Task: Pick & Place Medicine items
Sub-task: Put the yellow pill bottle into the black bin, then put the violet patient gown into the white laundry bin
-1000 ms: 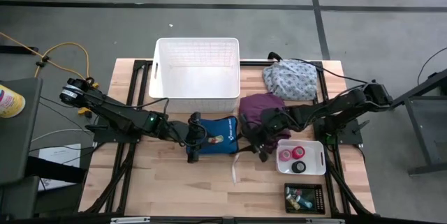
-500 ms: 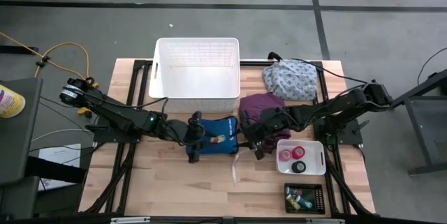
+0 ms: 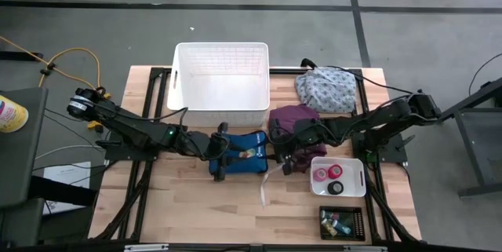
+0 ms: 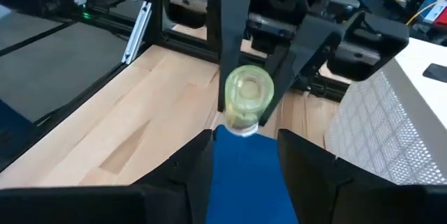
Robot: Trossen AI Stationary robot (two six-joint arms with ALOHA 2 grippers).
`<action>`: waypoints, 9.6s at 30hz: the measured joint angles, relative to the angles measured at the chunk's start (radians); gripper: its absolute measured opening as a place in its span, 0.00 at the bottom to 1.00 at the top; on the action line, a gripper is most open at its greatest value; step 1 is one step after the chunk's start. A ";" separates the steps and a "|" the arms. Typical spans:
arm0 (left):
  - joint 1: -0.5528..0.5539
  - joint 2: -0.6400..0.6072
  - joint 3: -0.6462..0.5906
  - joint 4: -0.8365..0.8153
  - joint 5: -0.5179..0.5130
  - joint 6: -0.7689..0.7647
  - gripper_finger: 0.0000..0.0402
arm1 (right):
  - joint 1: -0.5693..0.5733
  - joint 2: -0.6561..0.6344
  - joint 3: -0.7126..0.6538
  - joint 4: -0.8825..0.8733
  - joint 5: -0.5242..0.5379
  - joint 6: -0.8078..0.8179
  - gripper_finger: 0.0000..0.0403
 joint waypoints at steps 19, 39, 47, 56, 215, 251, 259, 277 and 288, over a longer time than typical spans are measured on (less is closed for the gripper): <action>0.032 0.025 0.000 0.070 0.001 0.020 0.28 | 0.000 0.000 0.000 0.087 0.037 -0.011 0.37; 0.029 0.036 0.000 0.140 0.001 0.053 0.28 | 0.000 0.000 0.000 0.103 0.044 -0.011 0.37; 0.029 0.036 0.000 0.150 0.002 0.053 0.28 | 0.000 0.000 0.000 0.131 0.023 -0.011 0.37; 0.029 0.036 -0.001 0.176 0.003 0.056 0.28 | 0.000 0.087 0.000 0.251 0.017 -0.019 0.37; 0.004 0.036 0.000 0.138 0.001 0.105 0.50 | 0.782 0.181 0.000 -0.827 -0.188 1.817 0.37; 0.004 0.035 0.000 0.116 -0.015 0.095 0.50 | 0.615 0.007 0.000 -0.790 -0.192 1.577 0.34; -0.002 -0.020 0.000 0.011 -0.031 0.070 0.50 | 0.481 0.007 0.000 -0.688 -0.207 1.392 0.34; -0.002 -0.248 0.000 -0.327 -0.031 -0.016 0.50 | -0.007 0.007 0.000 -0.490 -0.427 0.833 0.34; -0.002 -0.302 0.000 -0.398 -0.031 -0.034 0.50 | -0.101 0.007 0.000 -0.459 -0.427 0.713 0.34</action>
